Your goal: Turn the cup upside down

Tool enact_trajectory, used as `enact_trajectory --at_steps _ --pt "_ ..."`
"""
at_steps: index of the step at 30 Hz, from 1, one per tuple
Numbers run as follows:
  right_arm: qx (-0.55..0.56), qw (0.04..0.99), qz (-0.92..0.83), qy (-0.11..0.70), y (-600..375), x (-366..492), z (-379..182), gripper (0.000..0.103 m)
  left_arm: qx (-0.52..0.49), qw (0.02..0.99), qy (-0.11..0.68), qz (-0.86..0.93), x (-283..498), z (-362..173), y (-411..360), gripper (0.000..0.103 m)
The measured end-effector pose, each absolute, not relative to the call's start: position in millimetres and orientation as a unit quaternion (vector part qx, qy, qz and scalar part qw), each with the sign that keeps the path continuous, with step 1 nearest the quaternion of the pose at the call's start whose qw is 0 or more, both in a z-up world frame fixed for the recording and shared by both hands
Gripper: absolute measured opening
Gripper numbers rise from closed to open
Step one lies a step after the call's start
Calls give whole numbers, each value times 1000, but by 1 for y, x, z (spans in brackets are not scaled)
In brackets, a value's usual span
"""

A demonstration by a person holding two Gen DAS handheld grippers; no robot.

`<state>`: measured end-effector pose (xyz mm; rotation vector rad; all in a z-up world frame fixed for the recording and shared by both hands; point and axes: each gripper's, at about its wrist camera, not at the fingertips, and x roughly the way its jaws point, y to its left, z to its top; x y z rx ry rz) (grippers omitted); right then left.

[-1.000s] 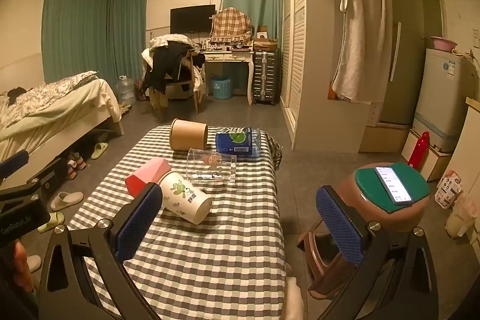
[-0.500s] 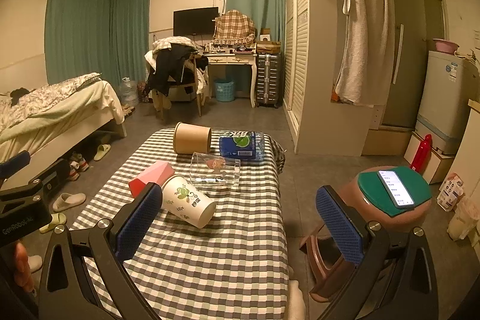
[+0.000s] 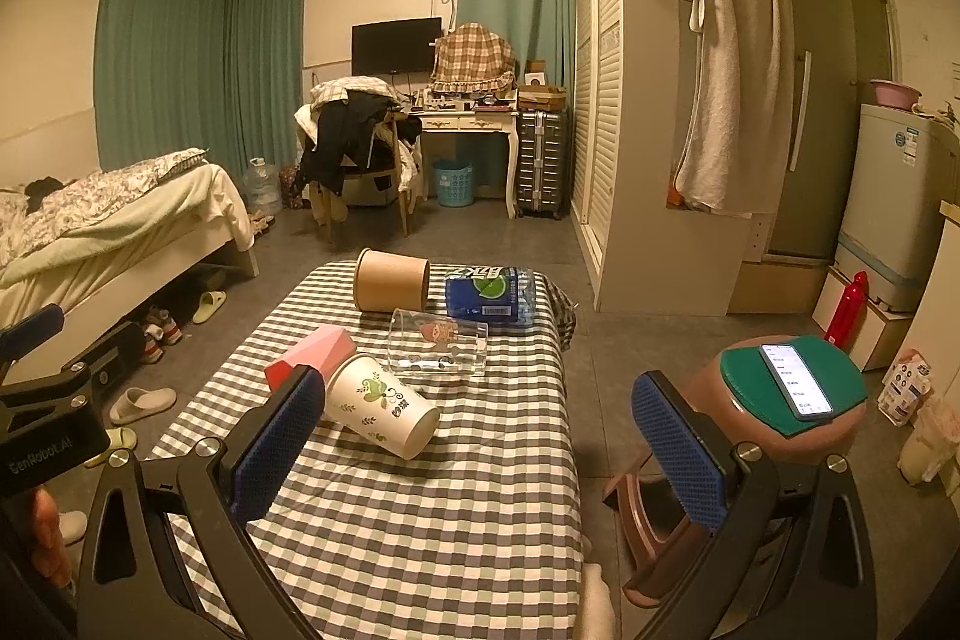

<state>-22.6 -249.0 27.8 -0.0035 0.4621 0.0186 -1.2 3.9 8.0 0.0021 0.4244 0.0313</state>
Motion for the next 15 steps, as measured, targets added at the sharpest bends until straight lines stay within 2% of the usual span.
enact_trajectory --at_steps 15 --pt "-1 974 13 227 -249 -24 29 103 -2 977 214 17 -6 8 5 103"
